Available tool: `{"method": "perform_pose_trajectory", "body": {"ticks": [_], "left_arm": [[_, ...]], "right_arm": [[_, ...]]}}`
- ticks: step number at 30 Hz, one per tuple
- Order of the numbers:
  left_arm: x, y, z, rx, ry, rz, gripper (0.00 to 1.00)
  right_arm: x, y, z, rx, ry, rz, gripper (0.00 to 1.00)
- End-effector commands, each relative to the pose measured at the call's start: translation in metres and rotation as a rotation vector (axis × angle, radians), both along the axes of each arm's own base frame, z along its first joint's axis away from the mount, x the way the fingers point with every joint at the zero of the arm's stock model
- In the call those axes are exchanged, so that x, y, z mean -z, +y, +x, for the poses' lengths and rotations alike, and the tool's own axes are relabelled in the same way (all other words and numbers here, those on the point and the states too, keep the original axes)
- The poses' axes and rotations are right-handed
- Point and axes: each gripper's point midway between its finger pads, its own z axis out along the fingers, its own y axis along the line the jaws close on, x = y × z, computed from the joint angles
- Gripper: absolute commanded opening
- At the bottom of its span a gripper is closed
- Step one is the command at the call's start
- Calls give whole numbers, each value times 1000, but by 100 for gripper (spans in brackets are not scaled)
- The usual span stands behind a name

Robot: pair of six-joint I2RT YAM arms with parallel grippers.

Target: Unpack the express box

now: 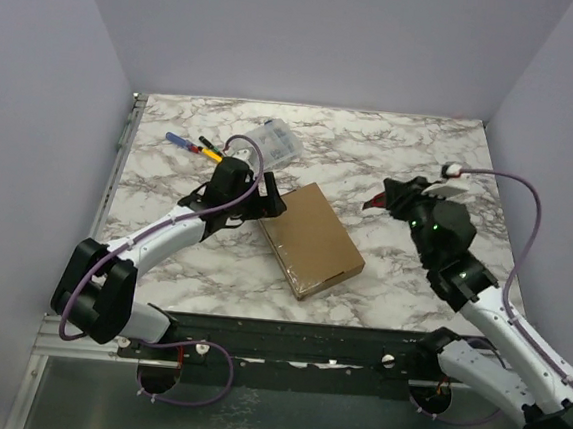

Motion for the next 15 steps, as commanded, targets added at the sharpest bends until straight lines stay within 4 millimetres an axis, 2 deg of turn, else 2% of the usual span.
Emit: {"method": "perform_pose_trajectory", "body": {"ticks": [1, 4, 7, 9, 12, 15], "left_arm": [[-21, -7, -7, 86, -19, -24, 92], [-25, -7, -12, 93, -19, -39, 91], [-30, -5, -19, 98, -23, -51, 91], [-35, -4, -24, 101, -27, -65, 91], [-44, -5, -33, 101, -27, -104, 89], [-42, -4, -41, 58, 11, -152, 83]], "right_arm": [[29, 2, 4, -282, 270, 352, 1], [54, -29, 18, -305, 392, 590, 1], [87, -75, 27, -144, 443, 764, 1], [108, -96, 28, -40, 479, 836, 1], [138, -108, 27, 53, 543, 959, 1], [165, -121, 28, 175, 573, 1025, 1]]}}
